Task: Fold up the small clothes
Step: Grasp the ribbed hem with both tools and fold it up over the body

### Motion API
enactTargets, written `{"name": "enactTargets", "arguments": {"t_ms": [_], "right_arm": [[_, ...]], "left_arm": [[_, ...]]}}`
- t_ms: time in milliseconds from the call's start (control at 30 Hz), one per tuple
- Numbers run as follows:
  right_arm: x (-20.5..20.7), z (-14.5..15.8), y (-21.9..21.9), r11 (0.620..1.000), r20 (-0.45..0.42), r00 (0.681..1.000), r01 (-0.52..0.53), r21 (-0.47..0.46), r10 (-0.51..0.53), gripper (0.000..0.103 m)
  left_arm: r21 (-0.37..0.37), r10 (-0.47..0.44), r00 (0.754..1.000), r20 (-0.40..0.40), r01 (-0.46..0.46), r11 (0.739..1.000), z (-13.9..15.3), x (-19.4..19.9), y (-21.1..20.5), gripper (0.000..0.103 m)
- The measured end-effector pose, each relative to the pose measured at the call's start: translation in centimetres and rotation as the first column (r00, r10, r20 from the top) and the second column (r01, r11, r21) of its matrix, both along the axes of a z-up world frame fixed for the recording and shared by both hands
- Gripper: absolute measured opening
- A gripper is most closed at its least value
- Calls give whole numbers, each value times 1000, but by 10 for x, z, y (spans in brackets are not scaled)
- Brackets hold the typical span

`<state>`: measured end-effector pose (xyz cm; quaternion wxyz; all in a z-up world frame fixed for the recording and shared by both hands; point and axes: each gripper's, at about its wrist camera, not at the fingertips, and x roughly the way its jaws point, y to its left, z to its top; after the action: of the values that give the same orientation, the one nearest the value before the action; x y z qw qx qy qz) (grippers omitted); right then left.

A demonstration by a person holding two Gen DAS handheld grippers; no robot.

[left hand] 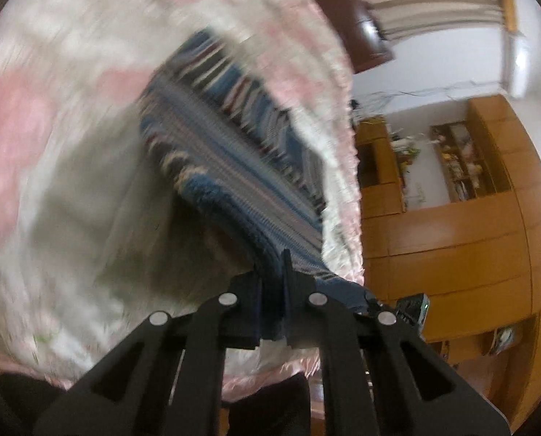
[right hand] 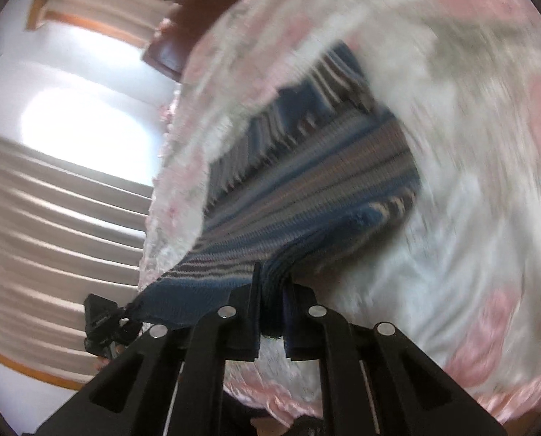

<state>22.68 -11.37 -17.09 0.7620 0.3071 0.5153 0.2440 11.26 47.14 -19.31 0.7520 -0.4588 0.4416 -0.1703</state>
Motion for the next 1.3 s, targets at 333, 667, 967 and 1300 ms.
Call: {"name": "enactTargets", "arguments": {"t_ms": [333, 667, 967, 1300], "right_arm": [[107, 43, 17, 997, 95, 995, 7, -75, 0, 9], [202, -35, 37, 983, -34, 999, 5, -182, -12, 9], [255, -98, 53, 970, -106, 994, -10, -243, -17, 10], [265, -78, 37, 982, -96, 993, -86, -170, 71, 45]], "left_arm": [[5, 33, 997, 76, -34, 999, 39, 107, 13, 7], [8, 66, 990, -123, -65, 998, -45, 217, 26, 7], [29, 45, 967, -251, -39, 999, -109, 274, 31, 10], [64, -34, 986, -162, 45, 997, -97, 276, 38, 74]]}}
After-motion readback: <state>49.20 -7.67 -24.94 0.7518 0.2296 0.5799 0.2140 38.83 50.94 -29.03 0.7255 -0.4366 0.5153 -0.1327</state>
